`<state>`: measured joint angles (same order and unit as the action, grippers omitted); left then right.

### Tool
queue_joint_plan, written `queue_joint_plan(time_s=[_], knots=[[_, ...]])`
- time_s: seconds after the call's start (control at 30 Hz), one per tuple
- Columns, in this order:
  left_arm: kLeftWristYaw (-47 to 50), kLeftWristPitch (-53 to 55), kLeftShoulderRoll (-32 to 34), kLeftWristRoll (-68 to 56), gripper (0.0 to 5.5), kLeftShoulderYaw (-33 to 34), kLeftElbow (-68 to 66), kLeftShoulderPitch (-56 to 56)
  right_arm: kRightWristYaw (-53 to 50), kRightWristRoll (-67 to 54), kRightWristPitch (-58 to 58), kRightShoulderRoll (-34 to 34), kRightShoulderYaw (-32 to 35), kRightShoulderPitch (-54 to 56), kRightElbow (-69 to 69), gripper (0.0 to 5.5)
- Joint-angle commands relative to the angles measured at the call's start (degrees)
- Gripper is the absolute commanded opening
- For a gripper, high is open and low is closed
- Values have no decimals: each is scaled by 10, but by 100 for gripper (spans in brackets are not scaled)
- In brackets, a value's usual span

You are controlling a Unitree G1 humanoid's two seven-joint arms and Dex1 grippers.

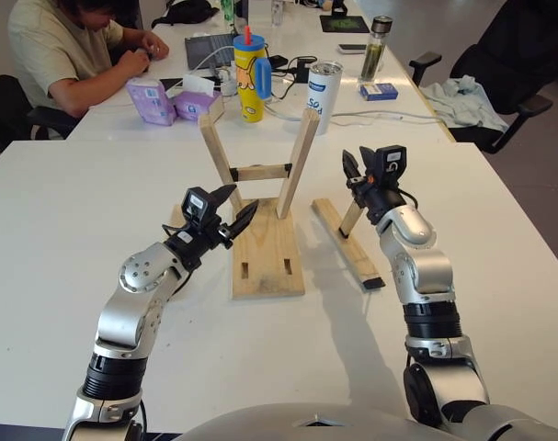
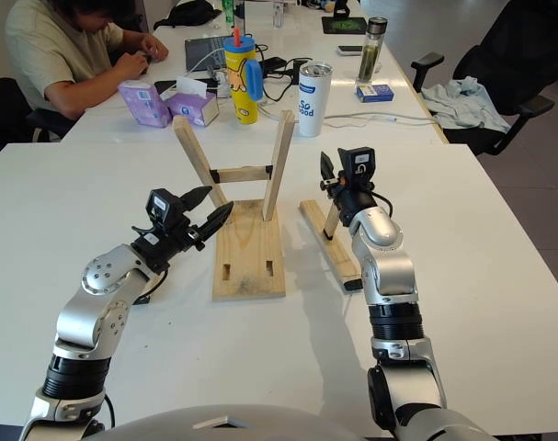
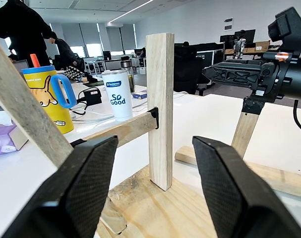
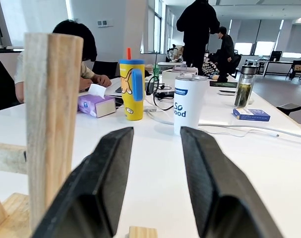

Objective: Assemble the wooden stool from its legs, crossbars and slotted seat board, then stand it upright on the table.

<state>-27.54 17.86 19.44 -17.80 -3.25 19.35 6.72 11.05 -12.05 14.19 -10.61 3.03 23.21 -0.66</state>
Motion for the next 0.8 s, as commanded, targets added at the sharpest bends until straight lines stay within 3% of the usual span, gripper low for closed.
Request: queue_joint_plan(time_s=[0.03, 0.23, 0.4, 0.47, 0.67, 0.8], knots=[[2, -3, -3, 8, 279, -2, -3, 5, 21, -16, -58, -5, 16, 55, 67, 175], [9, -2, -9, 9, 279, -4, 4, -3, 11, -14, -63, 2, 17, 72, 100, 175], [11, -3, -13, 9, 279, -4, 1, 0, -1, 43, 93, 10, -59, -58, -79, 175], [11, -2, -13, 9, 279, -2, 1, 0, -9, 35, 120, 22, -50, -92, -110, 175], [11, -2, -12, 9, 279, -1, 1, 2, 2, 3, 3, 18, 4, -16, -25, 175], [11, -3, -13, 10, 279, -2, 2, 0, 42, 15, -28, -16, -19, 27, 85, 175]])
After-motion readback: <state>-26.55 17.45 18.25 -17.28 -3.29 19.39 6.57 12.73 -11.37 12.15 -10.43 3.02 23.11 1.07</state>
